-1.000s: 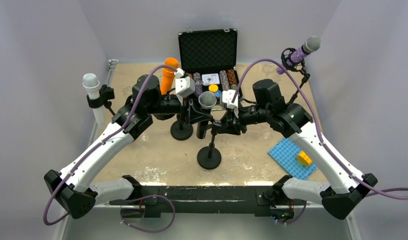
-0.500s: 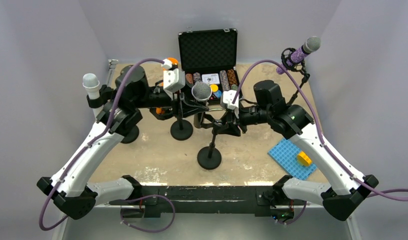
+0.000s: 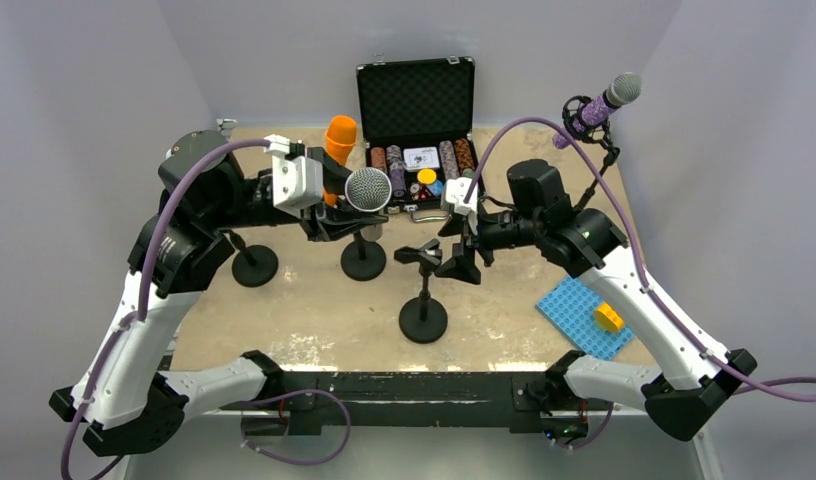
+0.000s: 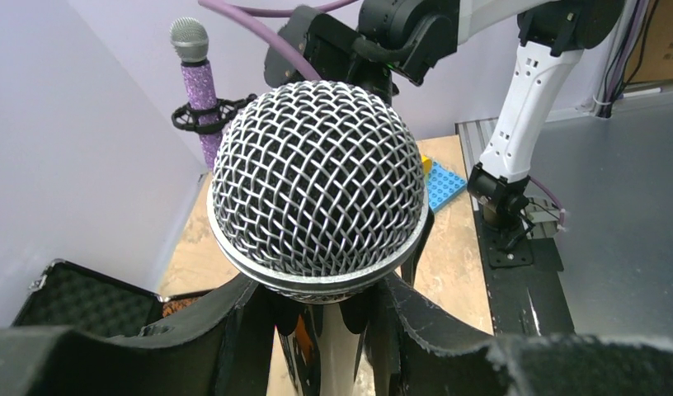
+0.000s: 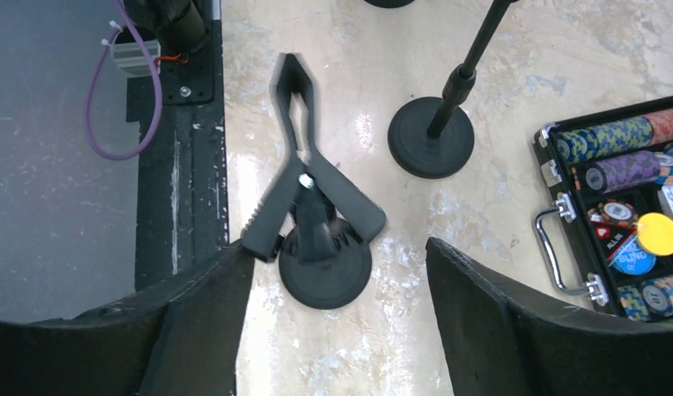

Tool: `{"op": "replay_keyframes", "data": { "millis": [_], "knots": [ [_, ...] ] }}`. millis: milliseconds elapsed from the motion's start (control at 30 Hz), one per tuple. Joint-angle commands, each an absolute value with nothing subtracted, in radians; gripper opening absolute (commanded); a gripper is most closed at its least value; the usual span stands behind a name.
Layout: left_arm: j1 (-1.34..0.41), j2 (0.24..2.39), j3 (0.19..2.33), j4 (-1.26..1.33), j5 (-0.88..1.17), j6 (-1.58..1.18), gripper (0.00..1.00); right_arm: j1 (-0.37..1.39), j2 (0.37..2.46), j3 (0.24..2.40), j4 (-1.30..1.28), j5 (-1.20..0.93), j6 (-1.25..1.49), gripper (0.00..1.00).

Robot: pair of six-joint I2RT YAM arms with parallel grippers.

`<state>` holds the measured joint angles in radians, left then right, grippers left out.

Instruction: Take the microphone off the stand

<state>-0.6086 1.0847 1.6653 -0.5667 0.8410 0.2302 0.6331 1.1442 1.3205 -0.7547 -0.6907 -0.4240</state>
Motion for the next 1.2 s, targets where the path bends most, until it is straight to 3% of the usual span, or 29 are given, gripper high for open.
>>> {"op": "replay_keyframes", "data": {
  "millis": [0, 333, 667, 1167],
  "knots": [
    [-0.601, 1.072, 1.704, -0.630, 0.863, 0.260, 0.00, 0.632, 1.139, 1.396, -0.759, -0.692, -0.399, 0.84],
    [-0.601, 1.113, 1.767, -0.601, 0.929, 0.173, 0.00, 0.630, 1.134, 1.586, -0.844, -0.740, -0.359, 0.88],
    [-0.603, 1.267, 1.952, -0.315, 0.959, -0.247, 0.00, 0.631, 1.182, 1.758, -0.555, -0.813, -0.065, 0.83],
    [-0.603, 1.327, 1.969, -0.273, 0.953, -0.268, 0.00, 0.636, 1.331, 1.881, -0.402, -0.943, 0.123, 0.78]
  ]
}}
